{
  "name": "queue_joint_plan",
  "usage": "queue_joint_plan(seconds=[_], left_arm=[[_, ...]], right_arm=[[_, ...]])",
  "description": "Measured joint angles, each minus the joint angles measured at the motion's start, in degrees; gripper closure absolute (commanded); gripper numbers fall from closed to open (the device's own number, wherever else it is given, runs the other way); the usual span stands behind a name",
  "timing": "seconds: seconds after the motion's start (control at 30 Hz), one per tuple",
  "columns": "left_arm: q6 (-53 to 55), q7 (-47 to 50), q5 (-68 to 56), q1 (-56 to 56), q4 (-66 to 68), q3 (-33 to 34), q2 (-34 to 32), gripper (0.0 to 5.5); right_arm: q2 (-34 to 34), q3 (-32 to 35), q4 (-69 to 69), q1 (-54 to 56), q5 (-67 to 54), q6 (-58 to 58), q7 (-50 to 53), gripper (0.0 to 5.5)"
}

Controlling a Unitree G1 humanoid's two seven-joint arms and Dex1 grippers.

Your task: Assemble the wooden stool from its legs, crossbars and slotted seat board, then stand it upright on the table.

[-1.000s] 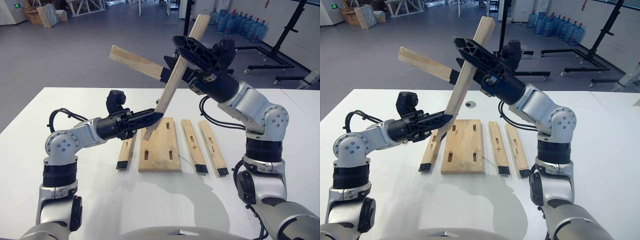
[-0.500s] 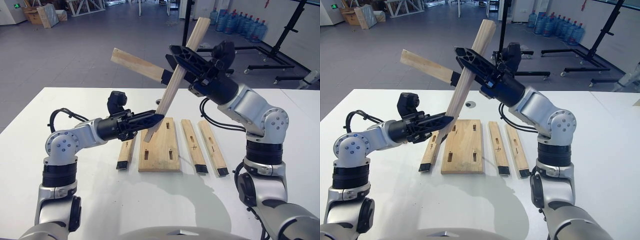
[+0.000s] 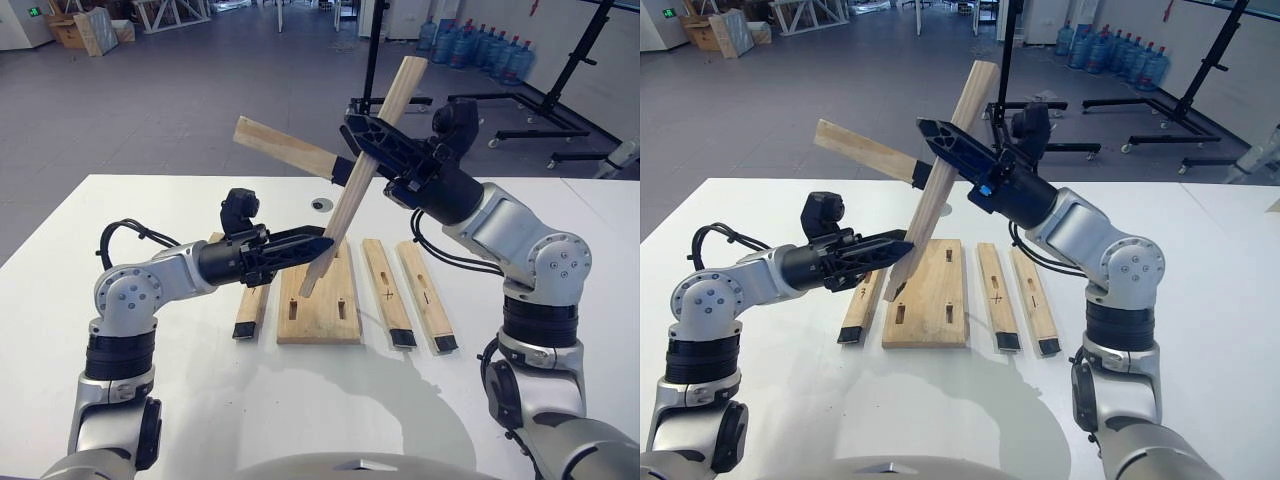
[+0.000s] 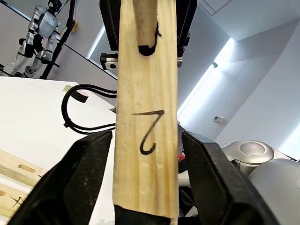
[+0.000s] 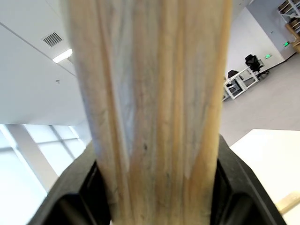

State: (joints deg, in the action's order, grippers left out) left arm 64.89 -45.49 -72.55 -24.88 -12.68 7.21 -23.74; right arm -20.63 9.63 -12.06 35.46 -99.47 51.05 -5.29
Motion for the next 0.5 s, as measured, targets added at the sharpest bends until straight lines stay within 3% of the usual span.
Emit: queue_joint_plan(seconds=[0.23,0.5], left_arm=[[-2.34,2.88,5.80,-0.62,4.48,-0.31,-0.41,1.23],[-13.39,3.13,23.52,5.09,3.41,-6.60,-2.84,0.10]], right_arm=[[-1.43,1.38,-2.41,-2.00,3.05,-1.25,-2.69,3.38],[-9.37,4.89,0.74,-3.73,25.92,-9.28,-17.23,3.39]])
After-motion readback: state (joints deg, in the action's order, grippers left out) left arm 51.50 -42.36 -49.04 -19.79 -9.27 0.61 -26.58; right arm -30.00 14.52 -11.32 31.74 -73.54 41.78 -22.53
